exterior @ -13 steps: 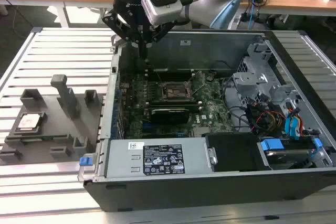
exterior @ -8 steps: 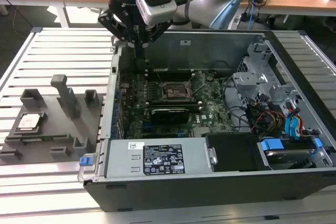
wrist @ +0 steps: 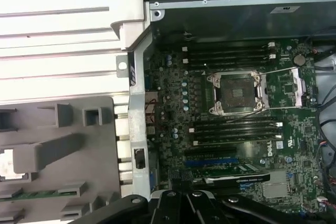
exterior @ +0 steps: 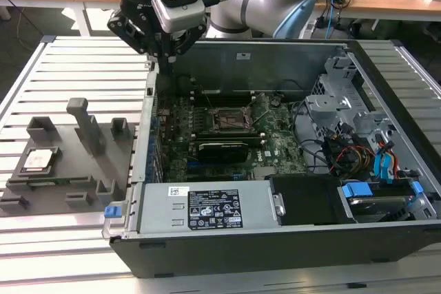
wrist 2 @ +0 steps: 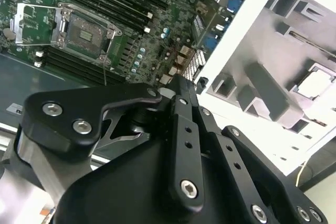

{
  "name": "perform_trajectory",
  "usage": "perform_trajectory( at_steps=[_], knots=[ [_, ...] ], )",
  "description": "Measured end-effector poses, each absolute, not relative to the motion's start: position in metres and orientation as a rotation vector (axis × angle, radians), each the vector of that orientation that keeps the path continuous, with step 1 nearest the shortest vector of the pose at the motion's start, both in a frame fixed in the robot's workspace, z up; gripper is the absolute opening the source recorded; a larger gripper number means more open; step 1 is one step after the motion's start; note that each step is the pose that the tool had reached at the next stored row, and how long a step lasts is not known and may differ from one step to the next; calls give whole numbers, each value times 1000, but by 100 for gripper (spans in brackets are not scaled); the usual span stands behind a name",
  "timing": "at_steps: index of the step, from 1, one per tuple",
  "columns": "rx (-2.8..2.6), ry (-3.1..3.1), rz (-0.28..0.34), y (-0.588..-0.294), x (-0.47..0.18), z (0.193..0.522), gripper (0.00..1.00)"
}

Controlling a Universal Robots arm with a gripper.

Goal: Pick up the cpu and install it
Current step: 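Reach for the cpu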

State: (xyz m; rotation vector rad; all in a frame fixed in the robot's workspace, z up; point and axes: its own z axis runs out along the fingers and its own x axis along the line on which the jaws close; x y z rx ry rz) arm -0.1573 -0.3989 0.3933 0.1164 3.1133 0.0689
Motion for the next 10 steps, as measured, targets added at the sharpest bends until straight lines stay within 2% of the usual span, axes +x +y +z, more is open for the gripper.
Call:
perform_trajectory(
  at_steps=[10],
  knots=[
    [117, 3113, 69, -399, -185, 393, 11]
  ],
)
